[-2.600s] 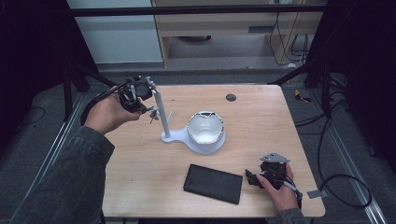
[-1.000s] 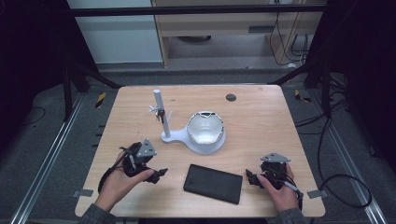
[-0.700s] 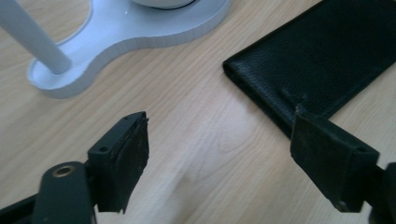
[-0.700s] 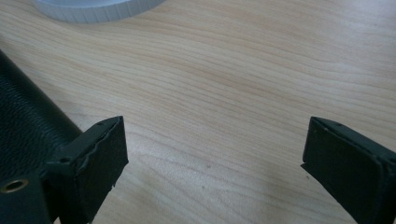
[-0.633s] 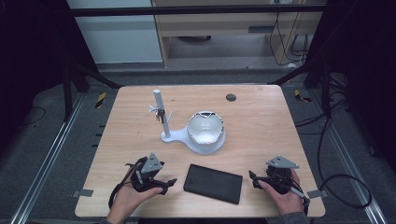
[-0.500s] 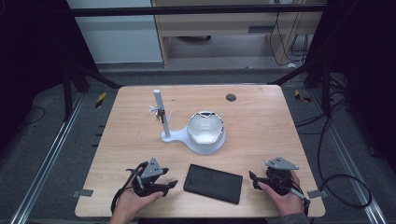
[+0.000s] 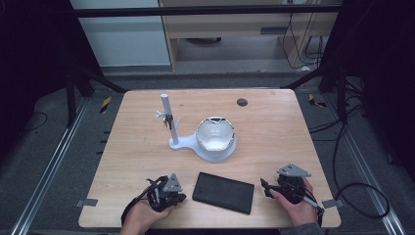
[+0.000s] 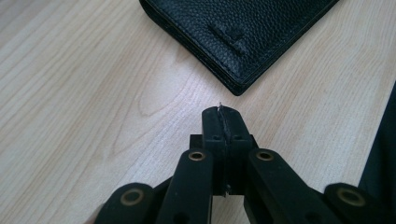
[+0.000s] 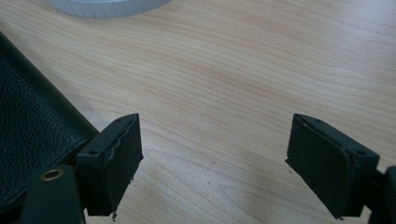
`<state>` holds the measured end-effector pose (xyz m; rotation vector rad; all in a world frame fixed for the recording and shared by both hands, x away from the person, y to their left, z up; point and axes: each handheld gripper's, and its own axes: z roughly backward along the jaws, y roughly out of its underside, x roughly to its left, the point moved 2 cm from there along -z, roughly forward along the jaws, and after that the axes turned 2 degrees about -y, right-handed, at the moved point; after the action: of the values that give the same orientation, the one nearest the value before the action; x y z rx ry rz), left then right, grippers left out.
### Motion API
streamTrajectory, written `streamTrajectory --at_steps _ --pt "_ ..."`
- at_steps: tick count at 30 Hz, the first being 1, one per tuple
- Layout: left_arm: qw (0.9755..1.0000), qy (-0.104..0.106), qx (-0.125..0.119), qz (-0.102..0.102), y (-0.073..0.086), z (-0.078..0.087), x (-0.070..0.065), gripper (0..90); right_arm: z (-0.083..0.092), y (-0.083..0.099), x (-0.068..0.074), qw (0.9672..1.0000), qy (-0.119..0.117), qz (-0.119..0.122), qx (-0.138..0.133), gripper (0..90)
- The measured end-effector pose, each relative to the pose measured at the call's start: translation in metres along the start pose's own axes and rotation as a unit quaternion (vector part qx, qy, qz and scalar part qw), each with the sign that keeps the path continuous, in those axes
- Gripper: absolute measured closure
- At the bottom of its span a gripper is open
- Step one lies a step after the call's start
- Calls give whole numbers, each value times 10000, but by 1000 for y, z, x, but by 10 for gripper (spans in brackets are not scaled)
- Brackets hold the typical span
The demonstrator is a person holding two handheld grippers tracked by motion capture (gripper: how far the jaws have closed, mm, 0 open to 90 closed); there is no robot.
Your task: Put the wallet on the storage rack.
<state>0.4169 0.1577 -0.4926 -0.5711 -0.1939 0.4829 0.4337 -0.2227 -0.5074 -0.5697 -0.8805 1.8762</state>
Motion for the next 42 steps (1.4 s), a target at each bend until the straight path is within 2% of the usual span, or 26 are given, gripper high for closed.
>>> streamTrajectory --at_steps 8,29,32,33,38,42 --pt "9998 61 85 -158 -9 -8 -5 896 0 0 0 10000 -10 2 8 167" --pt "9996 52 75 -255 -11 -13 -10 896 1 -1 2 10000 -26 27 -18 162" --pt "9997 46 55 -246 -11 -12 -10 896 2 -2 5 9999 -100 9 -46 165" --pt "9997 31 46 -242 -11 -12 -10 895 2 -2 6 9999 -96 82 -60 165" --pt "9998 32 -51 -207 -11 -9 -10 893 4 -4 14 9994 -255 158 -150 165" --pt "9998 53 -116 -165 -11 -9 -9 888 6 -5 25 9984 -439 291 -184 164"
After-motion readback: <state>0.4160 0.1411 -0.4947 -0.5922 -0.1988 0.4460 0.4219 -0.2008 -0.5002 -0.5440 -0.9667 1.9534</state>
